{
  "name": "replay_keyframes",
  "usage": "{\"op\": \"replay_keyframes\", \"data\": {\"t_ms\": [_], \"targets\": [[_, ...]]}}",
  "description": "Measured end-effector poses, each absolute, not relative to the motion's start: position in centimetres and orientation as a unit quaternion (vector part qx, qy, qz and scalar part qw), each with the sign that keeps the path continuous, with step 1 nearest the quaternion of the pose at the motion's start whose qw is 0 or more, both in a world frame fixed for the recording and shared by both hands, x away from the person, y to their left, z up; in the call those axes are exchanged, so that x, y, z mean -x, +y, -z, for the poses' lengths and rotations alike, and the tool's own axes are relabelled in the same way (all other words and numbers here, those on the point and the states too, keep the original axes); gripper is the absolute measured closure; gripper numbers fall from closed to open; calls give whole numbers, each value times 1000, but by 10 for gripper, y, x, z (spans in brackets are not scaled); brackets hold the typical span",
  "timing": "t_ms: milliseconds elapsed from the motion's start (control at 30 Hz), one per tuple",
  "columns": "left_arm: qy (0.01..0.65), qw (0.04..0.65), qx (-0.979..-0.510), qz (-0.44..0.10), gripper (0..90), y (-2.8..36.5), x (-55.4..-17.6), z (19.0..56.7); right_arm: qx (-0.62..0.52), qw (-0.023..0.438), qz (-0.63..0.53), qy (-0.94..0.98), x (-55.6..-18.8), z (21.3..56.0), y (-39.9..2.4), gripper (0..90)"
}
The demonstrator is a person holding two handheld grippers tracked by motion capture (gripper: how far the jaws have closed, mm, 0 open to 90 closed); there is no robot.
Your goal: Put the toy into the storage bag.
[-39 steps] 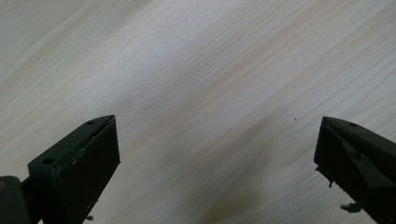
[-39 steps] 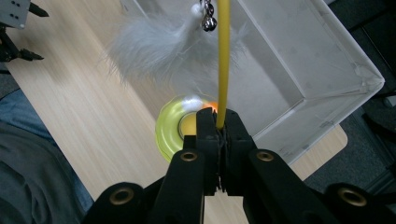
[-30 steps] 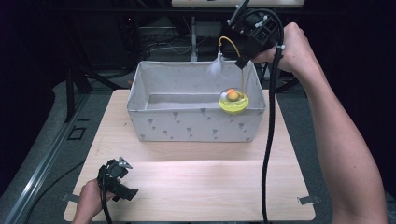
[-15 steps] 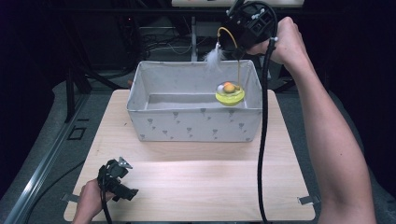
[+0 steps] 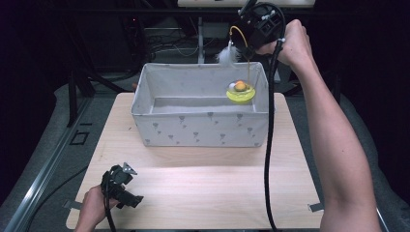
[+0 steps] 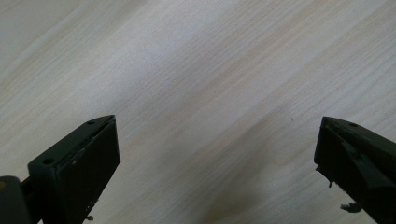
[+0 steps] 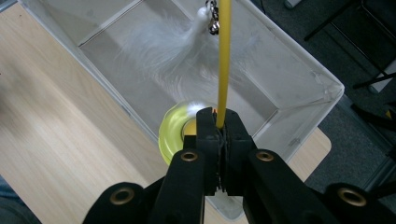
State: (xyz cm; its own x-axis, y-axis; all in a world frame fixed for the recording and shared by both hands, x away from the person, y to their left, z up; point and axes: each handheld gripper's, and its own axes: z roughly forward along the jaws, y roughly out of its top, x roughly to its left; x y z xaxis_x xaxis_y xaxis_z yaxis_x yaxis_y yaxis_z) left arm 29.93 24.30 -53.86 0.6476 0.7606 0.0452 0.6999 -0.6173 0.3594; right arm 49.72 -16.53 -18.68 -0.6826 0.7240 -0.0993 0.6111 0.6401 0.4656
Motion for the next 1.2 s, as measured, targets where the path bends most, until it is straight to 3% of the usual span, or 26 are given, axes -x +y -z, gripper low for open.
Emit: {"op": "replay_keyframes", "data": {"t_ms": [1200], "targets": [[406, 155, -896, -94, 1, 242, -300, 540, -387, 122, -213, 889, -530, 246, -162, 884]]}}
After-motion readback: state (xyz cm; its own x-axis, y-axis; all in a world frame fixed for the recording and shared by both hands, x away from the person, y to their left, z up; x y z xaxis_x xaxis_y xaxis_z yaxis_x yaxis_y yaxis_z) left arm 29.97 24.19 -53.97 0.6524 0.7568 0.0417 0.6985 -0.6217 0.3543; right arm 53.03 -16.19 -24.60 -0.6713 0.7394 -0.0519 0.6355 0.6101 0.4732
